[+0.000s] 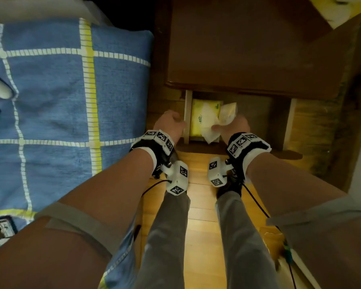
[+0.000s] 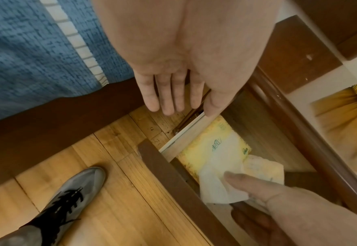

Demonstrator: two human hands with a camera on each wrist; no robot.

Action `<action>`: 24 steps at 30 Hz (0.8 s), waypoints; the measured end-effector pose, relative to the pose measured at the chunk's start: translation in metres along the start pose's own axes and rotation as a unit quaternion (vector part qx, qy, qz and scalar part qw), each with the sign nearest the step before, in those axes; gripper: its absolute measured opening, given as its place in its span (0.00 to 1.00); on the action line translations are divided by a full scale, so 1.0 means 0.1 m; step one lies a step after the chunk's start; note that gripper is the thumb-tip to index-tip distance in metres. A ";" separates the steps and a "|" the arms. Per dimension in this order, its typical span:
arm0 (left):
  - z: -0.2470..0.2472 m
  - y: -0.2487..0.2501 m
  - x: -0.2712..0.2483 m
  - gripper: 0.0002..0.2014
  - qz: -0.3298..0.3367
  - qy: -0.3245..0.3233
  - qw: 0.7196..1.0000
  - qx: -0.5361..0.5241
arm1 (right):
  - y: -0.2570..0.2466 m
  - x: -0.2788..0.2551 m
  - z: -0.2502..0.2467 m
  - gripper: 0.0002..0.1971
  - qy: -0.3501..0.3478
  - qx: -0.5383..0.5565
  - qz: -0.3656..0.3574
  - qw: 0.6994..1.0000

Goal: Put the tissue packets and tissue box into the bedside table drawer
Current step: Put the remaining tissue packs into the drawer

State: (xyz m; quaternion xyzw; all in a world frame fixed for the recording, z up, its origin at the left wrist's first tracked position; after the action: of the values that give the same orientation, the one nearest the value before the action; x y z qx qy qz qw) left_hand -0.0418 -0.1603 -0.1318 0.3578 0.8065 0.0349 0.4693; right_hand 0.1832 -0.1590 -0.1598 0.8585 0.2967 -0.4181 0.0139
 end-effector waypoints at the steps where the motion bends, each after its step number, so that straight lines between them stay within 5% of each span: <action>1: 0.01 -0.01 0.01 0.18 0.001 -0.004 1.000 0.000 | 0.03 0.01 0.03 0.34 -0.015 -0.028 0.000 1.000; 7: -0.06 0.04 0.02 0.18 0.015 0.000 1.000 -0.014 | -0.03 0.02 0.01 0.30 -0.024 -0.014 -0.012 1.000; 15: -0.03 0.05 0.08 0.19 0.037 -0.012 0.999 0.006 | -0.41 -0.01 0.07 0.42 -0.040 0.017 -0.068 0.997; 24: 0.10 -0.03 0.06 0.18 0.030 -0.037 0.999 0.019 | -0.03 -0.06 0.24 0.37 -0.106 -0.018 -0.041 0.993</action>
State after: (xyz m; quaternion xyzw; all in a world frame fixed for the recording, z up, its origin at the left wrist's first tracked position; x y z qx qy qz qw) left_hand -0.0373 -0.1622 -0.1433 0.3916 0.7780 0.0200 0.4909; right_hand 0.1615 -0.1660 -0.1705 0.7959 0.3361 -0.5017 0.0435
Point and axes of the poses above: each hand's wrist, its own x-axis towards the middle knuckle, its own z-axis out of the palm, y = z × x, the point moved 7 cm from there along x, towards the middle knuckle, and after that the axes turned 7 degrees about y, right-handed, at the moved point
